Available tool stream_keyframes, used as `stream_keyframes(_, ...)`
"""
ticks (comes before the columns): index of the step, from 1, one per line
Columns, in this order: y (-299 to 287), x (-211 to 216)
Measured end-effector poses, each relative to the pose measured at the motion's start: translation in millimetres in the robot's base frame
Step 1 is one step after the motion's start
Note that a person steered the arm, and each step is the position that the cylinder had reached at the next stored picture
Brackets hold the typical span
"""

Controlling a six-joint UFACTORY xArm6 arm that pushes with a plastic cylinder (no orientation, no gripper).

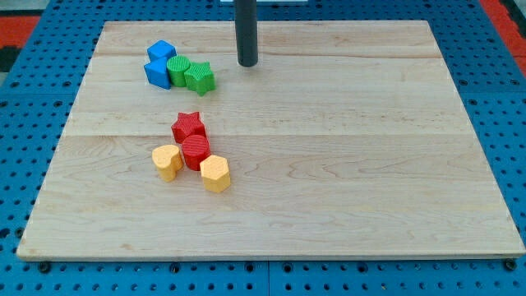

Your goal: Push the line of blocks slightly down

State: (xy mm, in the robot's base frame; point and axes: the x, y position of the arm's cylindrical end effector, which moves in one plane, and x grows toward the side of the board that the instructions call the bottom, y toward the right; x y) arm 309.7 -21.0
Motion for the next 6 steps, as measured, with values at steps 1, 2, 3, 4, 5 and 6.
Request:
stream_keyframes(1,18.3,36.3)
stream_keyframes(2,-4.5,43.6)
stream_keyframes(3,-10.1,68.2)
stream_keyframes(4,-50.2,82.9)
stream_keyframes(5,-92.1,83.0)
stream_keyframes(6,-102.1,87.6)
